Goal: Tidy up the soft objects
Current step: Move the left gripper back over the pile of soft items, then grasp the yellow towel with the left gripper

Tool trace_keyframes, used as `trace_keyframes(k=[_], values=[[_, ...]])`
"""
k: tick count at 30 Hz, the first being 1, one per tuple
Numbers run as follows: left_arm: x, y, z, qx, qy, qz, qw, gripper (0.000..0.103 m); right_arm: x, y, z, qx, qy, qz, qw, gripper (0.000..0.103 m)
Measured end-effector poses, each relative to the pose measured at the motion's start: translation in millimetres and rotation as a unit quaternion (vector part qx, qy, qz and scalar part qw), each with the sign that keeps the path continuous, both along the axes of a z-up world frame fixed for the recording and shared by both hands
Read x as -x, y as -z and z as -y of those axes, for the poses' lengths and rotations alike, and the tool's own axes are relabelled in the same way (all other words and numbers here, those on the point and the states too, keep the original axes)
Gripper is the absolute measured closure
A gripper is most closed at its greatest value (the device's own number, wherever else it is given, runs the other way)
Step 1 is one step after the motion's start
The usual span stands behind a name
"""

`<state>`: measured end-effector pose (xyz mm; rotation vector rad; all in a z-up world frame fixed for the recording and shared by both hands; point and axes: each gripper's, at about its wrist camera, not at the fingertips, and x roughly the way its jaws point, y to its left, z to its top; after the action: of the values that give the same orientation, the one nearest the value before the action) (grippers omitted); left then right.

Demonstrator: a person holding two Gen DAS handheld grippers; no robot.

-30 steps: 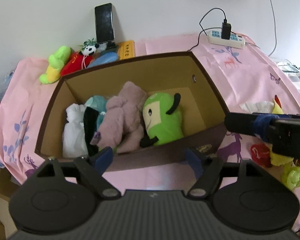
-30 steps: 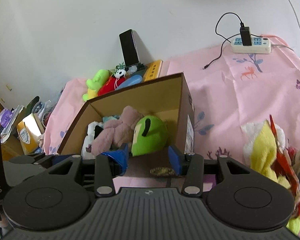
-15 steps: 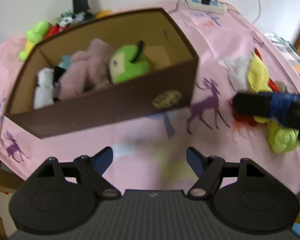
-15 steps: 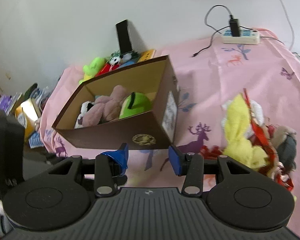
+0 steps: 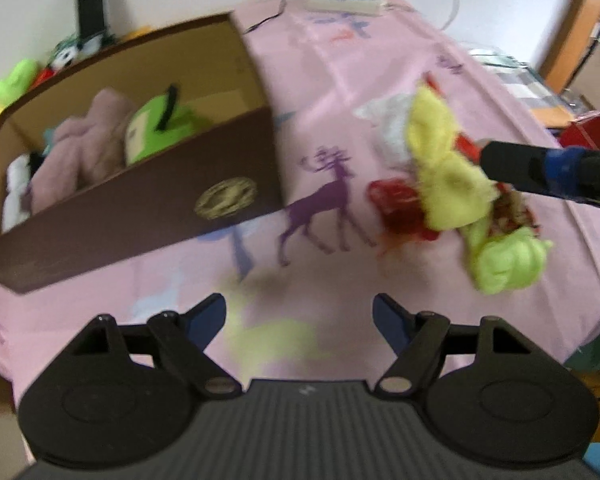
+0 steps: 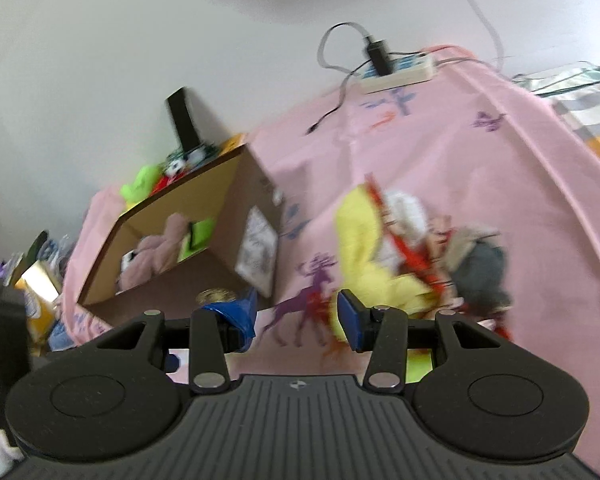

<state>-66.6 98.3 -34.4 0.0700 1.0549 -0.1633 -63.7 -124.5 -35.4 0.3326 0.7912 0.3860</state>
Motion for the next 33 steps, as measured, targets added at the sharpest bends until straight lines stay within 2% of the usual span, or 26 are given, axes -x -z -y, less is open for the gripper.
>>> trace_keyframes(k=[4, 7, 12, 15, 19, 23, 26, 27, 28, 33], values=[[0.3, -7.4, 18.5, 0.015, 0.041, 0.025, 0.9988, 0.028, -5.9, 8.3, 22.2, -0.008, 0.032, -0.020, 0.999, 0.074], [-0.8, -9.1, 31.8, 0.029, 0.070, 0.037, 0.9965, 0.029, -10.4, 13.4, 42.1, -0.031, 0.059, -0.040, 0.997, 0.074], [-9.9, -8.9, 48.5, 0.063, 0.109, 0.035, 0.9914, 0.030, -18.2, 23.4, 76.9, -0.075, 0.103, -0.074, 0.989, 0.074], [-11.8, -7.7, 56.1, 0.088, 0.129, 0.029, 0.9874, 0.030, -17.4, 24.9, 87.4, -0.079, 0.113, -0.079, 0.987, 0.074], [-18.4, -6.0, 63.9, 0.091, 0.139, 0.034, 0.9855, 0.030, -18.8, 25.4, 93.5, -0.106, 0.094, -0.083, 0.986, 0.074], [-33.1, -1.6, 69.9, 0.095, 0.139, 0.035, 0.9851, 0.030, -29.1, 23.9, 82.3, -0.127, 0.051, -0.084, 0.987, 0.074], [-42.5, 1.7, 73.8, 0.101, 0.134, 0.037, 0.9852, 0.031, -38.8, 24.9, 66.8, -0.120, 0.017, -0.085, 0.989, 0.074], [-45.0, 2.9, 75.3, 0.102, 0.134, 0.037, 0.9850, 0.033, -43.1, 26.4, 61.0, -0.113, 0.007, -0.087, 0.990, 0.074], [-46.8, 3.6, 76.3, 0.104, 0.136, 0.037, 0.9845, 0.041, -46.4, 28.4, 56.3, -0.107, -0.001, -0.090, 0.990, 0.074], [-54.2, 11.4, 83.0, 0.094, 0.144, 0.046, 0.9840, 0.047, -56.8, 44.6, 41.8, -0.092, -0.018, -0.112, 0.989, 0.074]])
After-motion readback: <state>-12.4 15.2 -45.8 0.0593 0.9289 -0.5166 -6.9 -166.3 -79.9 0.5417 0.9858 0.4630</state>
